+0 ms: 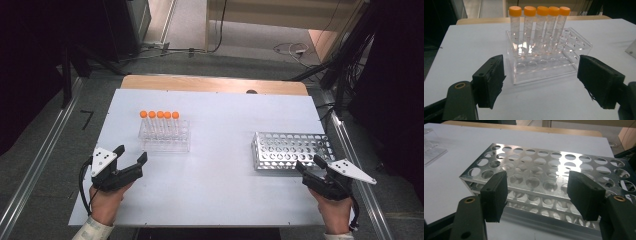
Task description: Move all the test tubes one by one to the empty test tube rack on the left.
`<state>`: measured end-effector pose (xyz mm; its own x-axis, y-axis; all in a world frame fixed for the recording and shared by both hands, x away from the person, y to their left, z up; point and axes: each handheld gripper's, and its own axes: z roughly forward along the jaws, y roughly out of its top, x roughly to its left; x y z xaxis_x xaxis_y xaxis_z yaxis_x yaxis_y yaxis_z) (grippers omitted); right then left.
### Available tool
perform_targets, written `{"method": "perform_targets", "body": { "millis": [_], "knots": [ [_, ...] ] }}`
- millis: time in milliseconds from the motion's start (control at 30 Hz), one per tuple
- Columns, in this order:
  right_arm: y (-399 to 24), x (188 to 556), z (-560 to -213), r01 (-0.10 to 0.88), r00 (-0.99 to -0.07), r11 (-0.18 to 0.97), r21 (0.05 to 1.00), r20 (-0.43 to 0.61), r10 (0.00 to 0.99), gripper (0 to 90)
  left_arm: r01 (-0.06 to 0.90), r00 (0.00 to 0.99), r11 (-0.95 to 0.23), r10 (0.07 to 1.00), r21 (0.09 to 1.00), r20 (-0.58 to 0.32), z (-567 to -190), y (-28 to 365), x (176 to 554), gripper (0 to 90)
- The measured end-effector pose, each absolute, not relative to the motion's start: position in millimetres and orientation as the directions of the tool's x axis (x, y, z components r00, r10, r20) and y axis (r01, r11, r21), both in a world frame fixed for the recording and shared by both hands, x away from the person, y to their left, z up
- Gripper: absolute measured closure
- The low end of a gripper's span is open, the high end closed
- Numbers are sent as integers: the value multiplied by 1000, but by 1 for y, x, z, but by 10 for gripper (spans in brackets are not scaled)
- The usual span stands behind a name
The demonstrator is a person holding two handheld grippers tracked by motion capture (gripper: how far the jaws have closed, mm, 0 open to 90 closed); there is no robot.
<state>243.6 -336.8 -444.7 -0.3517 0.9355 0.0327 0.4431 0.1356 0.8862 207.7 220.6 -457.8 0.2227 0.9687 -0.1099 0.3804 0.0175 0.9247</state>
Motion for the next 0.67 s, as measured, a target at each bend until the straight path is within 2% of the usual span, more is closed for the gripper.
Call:
{"method": "perform_targets", "body": {
  "millis": [533, 667],
  "knots": [
    [-370, 228, -456, 482, -266, 98, 871, 38, 963, 301, 462, 123, 48, 985, 886, -118, -482, 249, 213, 214],
    [-375, 226, -466, 526, -257, 109, 843, 36, 966, 244, 509, 112, 48, 986, 859, -122, -493, 250, 217, 198]
  ]
}}
